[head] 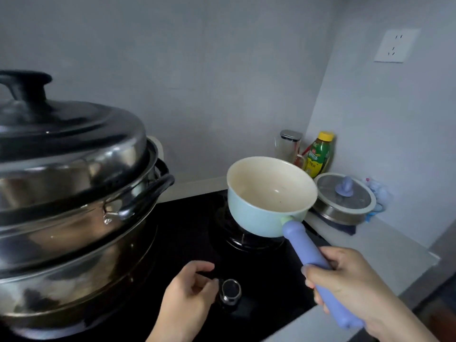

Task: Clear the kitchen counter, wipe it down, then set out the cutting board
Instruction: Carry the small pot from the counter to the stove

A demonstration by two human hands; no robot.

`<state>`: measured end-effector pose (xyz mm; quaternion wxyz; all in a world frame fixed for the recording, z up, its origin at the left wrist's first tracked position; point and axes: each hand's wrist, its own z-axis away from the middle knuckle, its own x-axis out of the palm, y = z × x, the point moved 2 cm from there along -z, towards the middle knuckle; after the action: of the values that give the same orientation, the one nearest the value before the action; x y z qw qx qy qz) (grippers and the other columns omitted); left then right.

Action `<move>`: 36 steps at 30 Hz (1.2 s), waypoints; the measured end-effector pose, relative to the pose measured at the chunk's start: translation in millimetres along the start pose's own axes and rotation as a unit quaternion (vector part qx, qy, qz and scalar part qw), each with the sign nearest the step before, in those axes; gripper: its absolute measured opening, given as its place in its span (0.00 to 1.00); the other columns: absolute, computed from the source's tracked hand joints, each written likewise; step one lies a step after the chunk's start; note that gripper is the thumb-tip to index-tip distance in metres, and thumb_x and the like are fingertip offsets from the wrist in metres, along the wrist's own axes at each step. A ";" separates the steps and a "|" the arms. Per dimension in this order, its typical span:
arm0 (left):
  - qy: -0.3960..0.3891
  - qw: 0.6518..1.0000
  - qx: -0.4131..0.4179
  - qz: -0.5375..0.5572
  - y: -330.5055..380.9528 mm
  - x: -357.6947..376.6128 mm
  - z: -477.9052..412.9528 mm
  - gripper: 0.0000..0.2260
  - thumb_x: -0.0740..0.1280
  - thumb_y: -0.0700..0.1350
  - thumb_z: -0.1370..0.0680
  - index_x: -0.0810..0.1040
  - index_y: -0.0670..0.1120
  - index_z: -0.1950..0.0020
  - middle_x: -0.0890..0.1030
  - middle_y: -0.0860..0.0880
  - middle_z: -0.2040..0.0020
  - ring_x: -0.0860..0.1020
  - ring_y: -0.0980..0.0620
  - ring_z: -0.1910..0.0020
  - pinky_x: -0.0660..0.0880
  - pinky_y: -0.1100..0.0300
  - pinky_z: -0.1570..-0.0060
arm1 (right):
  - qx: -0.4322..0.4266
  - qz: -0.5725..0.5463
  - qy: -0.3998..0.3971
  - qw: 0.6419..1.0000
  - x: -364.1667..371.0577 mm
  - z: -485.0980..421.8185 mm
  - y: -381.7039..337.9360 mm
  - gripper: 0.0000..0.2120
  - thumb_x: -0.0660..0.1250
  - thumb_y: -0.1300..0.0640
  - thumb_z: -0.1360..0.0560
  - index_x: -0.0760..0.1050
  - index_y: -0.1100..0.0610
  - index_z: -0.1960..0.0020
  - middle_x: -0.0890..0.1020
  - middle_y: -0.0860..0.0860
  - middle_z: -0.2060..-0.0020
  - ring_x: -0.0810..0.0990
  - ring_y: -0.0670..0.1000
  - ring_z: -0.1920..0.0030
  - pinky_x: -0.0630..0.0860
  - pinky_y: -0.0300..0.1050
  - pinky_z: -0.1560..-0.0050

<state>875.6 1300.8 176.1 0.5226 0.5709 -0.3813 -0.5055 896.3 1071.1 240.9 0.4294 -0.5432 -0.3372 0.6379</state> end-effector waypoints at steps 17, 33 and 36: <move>0.116 0.986 -0.080 -0.093 -11.2 43.9 -26.5 0.05 0.72 0.34 0.33 0.78 0.42 0.63 0.82 0.40 0.73 0.82 0.42 0.70 0.79 0.54 0.62 | 0.028 -0.027 -0.133 0.990 -30.9 -106.2 18.2 0.05 0.64 0.67 0.33 0.68 0.61 0.66 0.72 0.55 0.77 0.67 0.52 0.77 0.64 0.39 0.76; 0.133 0.983 -0.117 -0.049 -25.4 50.0 -35.6 0.04 0.70 0.37 0.31 0.78 0.45 0.61 0.81 0.44 0.76 0.80 0.45 0.73 0.74 0.56 0.65 | 0.060 0.024 -0.174 0.983 -41.0 -117.8 14.1 0.09 0.66 0.59 0.29 0.73 0.66 0.54 0.79 0.56 0.71 0.73 0.53 0.76 0.70 0.41 0.75; 0.123 0.985 -0.112 -0.042 -25.7 51.0 -36.1 0.03 0.70 0.38 0.30 0.78 0.45 0.60 0.81 0.45 0.76 0.79 0.47 0.72 0.71 0.57 0.66 | 0.046 0.044 -0.165 0.984 -42.0 -116.9 13.2 0.10 0.66 0.54 0.28 0.74 0.61 0.54 0.80 0.53 0.67 0.76 0.51 0.73 0.73 0.45 0.69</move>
<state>918.6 1263.4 139.7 0.6040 0.5822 -0.2309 -0.4929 1010.5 1023.1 224.7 0.3641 -0.4247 -0.3493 0.7517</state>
